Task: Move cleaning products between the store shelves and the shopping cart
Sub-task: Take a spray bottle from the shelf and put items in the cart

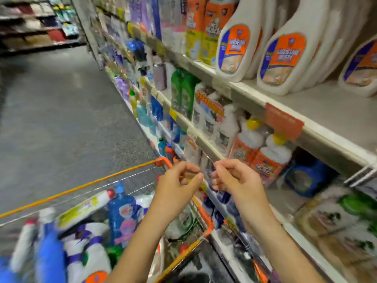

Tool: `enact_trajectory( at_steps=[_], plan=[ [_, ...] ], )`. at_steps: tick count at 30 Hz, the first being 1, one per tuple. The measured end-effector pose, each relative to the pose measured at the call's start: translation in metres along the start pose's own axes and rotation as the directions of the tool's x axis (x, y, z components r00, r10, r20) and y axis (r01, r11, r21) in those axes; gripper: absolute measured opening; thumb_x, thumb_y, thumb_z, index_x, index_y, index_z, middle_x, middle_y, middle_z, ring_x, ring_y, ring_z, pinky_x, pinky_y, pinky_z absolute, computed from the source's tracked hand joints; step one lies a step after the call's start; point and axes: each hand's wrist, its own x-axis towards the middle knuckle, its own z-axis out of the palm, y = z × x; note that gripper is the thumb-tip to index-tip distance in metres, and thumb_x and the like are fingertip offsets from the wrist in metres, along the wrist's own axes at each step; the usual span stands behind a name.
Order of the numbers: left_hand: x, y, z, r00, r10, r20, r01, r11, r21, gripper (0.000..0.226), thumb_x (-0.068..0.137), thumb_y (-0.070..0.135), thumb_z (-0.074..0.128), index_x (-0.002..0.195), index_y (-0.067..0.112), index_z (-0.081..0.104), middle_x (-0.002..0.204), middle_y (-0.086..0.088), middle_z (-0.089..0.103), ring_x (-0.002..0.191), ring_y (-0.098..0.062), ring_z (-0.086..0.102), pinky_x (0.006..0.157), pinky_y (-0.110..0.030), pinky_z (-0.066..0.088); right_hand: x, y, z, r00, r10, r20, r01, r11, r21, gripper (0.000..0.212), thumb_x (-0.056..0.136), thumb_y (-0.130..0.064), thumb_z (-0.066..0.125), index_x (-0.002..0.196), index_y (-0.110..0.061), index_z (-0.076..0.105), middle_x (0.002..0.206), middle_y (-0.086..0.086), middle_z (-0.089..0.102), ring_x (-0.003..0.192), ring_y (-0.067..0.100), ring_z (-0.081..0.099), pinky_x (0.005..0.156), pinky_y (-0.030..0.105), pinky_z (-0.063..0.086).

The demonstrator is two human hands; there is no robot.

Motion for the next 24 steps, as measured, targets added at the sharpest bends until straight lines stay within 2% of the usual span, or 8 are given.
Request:
enact_trajectory(
  at_steps=[2,5,11,13,16,18,21,24],
  plan=[
    [-0.017,-0.037,-0.018,0.995,-0.083,-0.062,0.085,0.996,0.025,0.012,0.085,0.008,0.070,0.086,0.018,0.063,0.081,0.003,0.065,0.067,-0.002,0.058,0.070,-0.023,0.049,-0.001,0.026,0.027,0.994,0.070,0.089,-0.069,0.997,-0.018,0.008,0.092,-0.001,0.058,0.086,-0.005,0.063,0.062,-0.004,0.062,0.056,0.007,0.058,0.059,0.019,0.051],
    [-0.042,-0.085,-0.040,0.964,-0.220,-0.149,0.231,0.971,0.061,0.010,0.086,0.009,0.069,0.089,0.016,0.063,0.083,-0.003,0.065,0.063,-0.003,0.056,0.062,-0.008,0.044,-0.003,0.069,0.062,0.963,0.147,0.225,-0.132,0.988,-0.081,0.009,0.091,0.000,0.060,0.087,-0.007,0.063,0.067,0.002,0.060,0.057,0.007,0.057,0.059,0.019,0.050],
    [-0.090,-0.187,-0.060,0.813,-0.516,-0.269,0.551,0.831,0.075,0.013,0.086,0.012,0.069,0.096,0.013,0.061,0.084,0.000,0.059,0.079,-0.017,0.056,0.072,-0.023,0.043,-0.017,0.171,0.113,0.827,0.453,0.332,-0.364,0.882,-0.299,0.008,0.091,-0.008,0.064,0.088,-0.013,0.059,0.077,0.000,0.057,0.072,0.011,0.054,0.068,0.024,0.046],
    [-0.098,-0.212,-0.058,0.770,-0.576,-0.275,0.622,0.773,0.123,0.021,0.086,0.013,0.069,0.106,0.009,0.061,0.094,-0.005,0.060,0.088,-0.020,0.057,0.072,-0.022,0.038,-0.019,0.212,0.122,0.774,0.547,0.319,-0.400,0.813,-0.423,0.010,0.090,-0.014,0.068,0.094,-0.010,0.059,0.084,0.003,0.058,0.080,0.018,0.056,0.075,0.032,0.047],
    [-0.103,-0.248,-0.051,0.714,-0.647,-0.269,0.699,0.685,0.207,0.037,0.086,0.018,0.069,0.117,0.002,0.058,0.114,-0.014,0.062,0.107,-0.028,0.058,0.082,-0.027,0.040,-0.019,0.259,0.132,0.723,0.634,0.274,-0.412,0.715,-0.565,0.027,0.086,-0.024,0.069,0.101,-0.004,0.061,0.097,0.010,0.065,0.096,0.030,0.063,0.081,0.041,0.051],
    [-0.102,-0.269,-0.043,0.676,-0.692,-0.254,0.737,0.642,0.212,0.045,0.084,0.020,0.070,0.122,0.003,0.054,0.122,-0.017,0.058,0.110,-0.029,0.057,0.087,-0.031,0.044,-0.021,0.280,0.138,0.684,0.690,0.236,-0.461,0.660,-0.593,0.033,0.088,-0.026,0.068,0.112,-0.006,0.056,0.105,0.006,0.062,0.105,0.029,0.061,0.083,0.039,0.051],
    [-0.098,-0.291,-0.034,0.640,-0.734,-0.227,0.768,0.621,0.159,0.046,0.084,0.016,0.071,0.122,0.003,0.049,0.124,-0.015,0.054,0.109,-0.027,0.056,0.085,-0.030,0.048,-0.025,0.300,0.144,0.624,0.763,0.171,-0.534,0.576,-0.619,0.039,0.094,-0.018,0.060,0.127,-0.005,0.042,0.121,0.009,0.055,0.113,0.029,0.056,0.083,0.036,0.050],
    [-0.092,-0.309,-0.027,0.612,-0.767,-0.190,0.790,0.603,0.110,0.055,0.083,0.016,0.073,0.127,0.003,0.043,0.128,-0.013,0.052,0.112,-0.027,0.056,0.089,-0.031,0.050,-0.030,0.313,0.149,0.489,0.865,0.114,-0.672,0.457,-0.583,0.049,0.095,-0.007,0.054,0.139,-0.004,0.030,0.136,0.014,0.049,0.115,0.028,0.053,0.091,0.039,0.048]
  ],
)
